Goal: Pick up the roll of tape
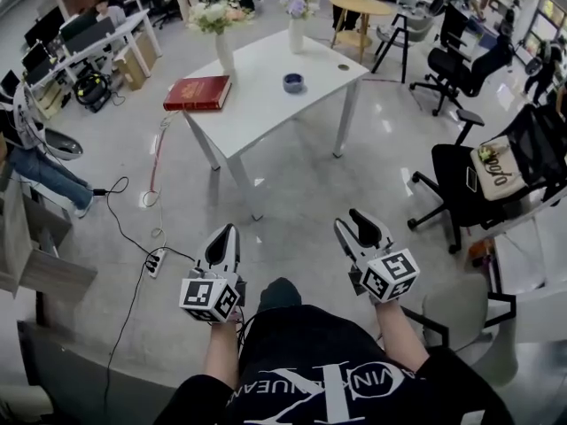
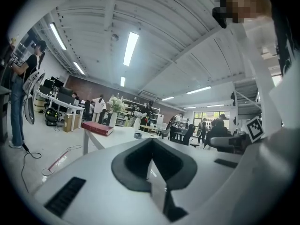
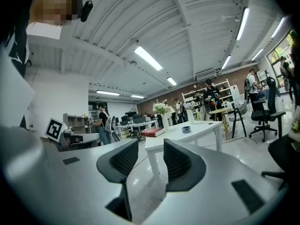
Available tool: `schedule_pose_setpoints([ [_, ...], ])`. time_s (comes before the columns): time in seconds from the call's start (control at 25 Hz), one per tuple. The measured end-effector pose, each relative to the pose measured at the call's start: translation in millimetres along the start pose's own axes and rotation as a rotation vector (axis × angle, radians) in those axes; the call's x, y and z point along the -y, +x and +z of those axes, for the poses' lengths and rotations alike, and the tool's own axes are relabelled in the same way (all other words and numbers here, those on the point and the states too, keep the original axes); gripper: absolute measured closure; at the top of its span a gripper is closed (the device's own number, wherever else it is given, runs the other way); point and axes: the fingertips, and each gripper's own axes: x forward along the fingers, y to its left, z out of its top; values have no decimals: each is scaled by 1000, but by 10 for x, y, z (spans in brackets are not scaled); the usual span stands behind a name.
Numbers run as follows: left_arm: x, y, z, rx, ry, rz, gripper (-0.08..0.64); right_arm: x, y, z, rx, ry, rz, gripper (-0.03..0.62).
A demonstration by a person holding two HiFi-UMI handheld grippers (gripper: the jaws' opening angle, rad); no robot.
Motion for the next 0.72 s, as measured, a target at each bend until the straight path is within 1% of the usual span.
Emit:
schedule_pose_setpoints([
  [0.2, 17, 176, -8, -1, -13, -5, 560, 147, 6, 3, 0, 6, -4, 407],
  [0.44, 5, 624, -85, -30, -11, -44, 560, 474, 232, 2, -5, 34, -33, 390],
  [0.56, -136, 867, -64, -35, -9, -47, 560, 632, 459, 45, -1, 45, -43, 388],
  [0.72, -426, 1217, -54, -42, -36, -19, 560, 795, 810, 61, -23, 48, -33, 387],
])
